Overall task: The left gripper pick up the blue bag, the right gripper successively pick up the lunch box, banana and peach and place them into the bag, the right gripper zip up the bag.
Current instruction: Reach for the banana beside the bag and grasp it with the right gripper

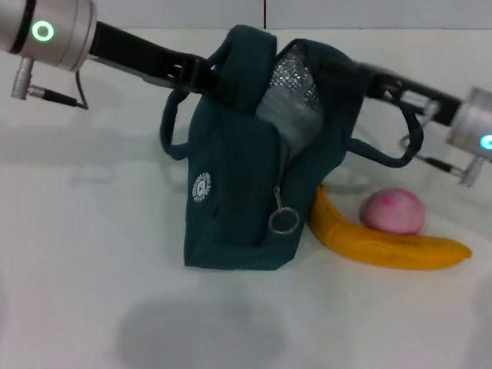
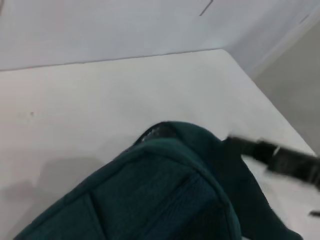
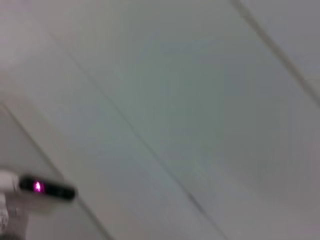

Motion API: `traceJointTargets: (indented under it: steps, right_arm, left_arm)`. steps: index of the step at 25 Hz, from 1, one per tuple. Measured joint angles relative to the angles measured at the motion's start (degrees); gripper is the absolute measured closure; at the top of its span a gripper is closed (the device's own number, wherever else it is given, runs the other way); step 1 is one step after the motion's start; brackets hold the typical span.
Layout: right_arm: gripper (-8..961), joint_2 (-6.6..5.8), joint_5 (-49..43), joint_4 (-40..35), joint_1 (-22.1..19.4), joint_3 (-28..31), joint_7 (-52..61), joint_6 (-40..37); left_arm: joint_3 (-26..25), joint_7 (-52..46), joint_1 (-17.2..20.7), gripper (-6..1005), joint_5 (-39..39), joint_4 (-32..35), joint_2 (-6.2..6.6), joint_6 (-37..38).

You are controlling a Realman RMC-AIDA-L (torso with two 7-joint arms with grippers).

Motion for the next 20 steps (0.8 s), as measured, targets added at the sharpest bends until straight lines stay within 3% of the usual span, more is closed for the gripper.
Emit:
traceJointTargets:
  steps: [6, 9, 11, 14, 16, 17, 18, 20]
  right_arm:
    - [397, -0.16, 3.64, -11.98, -6.25, 0.05, 4.38, -8.79]
    - [280, -0.17, 8.51, -20.59, -11.99, 0.0, 5.7, -15.79]
    - [268, -0.15, 14.13, -28.47, -16.15, -1.95, 7.11, -22.01]
    - [249, 0.03, 17.06, -42.07, -20.11, -8.84, 14.71, -27.02]
    - [254, 0.08, 16.99, -52.63, -22.65, -15.78, 21.35, -27.38]
    - [257, -0.02, 16.26, -60.33, -24.54, -22.24, 26.05, -26.12]
    - [260, -0.02, 16.26, -60.33, -24.54, -22.24, 26.05, -26.12]
    - [265, -0.09, 13.8, -69.28, -25.99, -29.2, 30.48, -24.08]
  left_arm:
    - [0.01, 0.27, 1.57, 949, -0.09, 0.0, 0.26, -0.24]
    - [0.0, 0.68, 2.26, 949, -0.04, -0.01, 0.27, -0.66]
    - [-0.34, 0.76, 2.54, 949, -0.05, 0.0, 0.28, -0.82]
    - [-1.32, 0.82, 2.89, 949, -0.13, -0.01, 0.48, -0.86]
    - [-1.49, 0.83, 2.96, 949, -0.22, -0.01, 0.68, -0.87]
    - [-1.58, 0.83, 2.96, 949, -0.24, 0.0, 0.7, -0.88]
    - [-1.68, 0.83, 2.97, 949, -0.24, 0.0, 0.7, -0.89]
    - [-1.95, 0.83, 3.22, 949, -0.25, 0.0, 0.64, -0.94]
